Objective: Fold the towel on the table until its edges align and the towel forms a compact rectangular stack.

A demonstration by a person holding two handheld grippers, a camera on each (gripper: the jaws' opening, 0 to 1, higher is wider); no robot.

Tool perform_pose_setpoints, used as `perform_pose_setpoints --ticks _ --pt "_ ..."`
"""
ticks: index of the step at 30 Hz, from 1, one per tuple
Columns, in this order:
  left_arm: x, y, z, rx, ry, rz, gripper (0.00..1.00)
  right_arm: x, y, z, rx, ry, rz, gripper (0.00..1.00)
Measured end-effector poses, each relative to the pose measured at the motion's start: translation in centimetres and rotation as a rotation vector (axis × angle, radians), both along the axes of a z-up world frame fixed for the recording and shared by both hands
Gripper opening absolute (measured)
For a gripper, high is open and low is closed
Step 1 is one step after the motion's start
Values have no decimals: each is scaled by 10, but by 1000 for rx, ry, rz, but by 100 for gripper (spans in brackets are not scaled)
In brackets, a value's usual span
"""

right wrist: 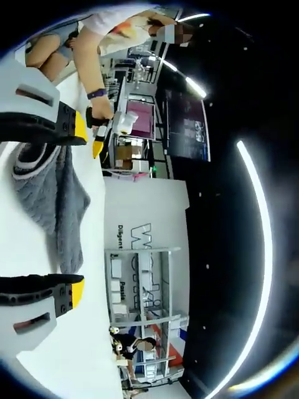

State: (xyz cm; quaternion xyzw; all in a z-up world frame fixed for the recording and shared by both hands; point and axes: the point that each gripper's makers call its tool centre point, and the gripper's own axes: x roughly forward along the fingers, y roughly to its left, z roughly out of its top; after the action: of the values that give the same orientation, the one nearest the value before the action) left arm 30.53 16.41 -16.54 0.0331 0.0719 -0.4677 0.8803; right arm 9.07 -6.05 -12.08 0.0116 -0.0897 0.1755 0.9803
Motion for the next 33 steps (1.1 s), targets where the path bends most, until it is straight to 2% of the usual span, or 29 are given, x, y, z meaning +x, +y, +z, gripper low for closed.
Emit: perform_pose_setpoints --ticks 13,33 --pt "19 6 6 -5 5 13 92 -1 -1 -6 -13 25 -8 99" --pt "23 13 7 -21 14 50 92 -1 -5 -8 17 37 -11 99"
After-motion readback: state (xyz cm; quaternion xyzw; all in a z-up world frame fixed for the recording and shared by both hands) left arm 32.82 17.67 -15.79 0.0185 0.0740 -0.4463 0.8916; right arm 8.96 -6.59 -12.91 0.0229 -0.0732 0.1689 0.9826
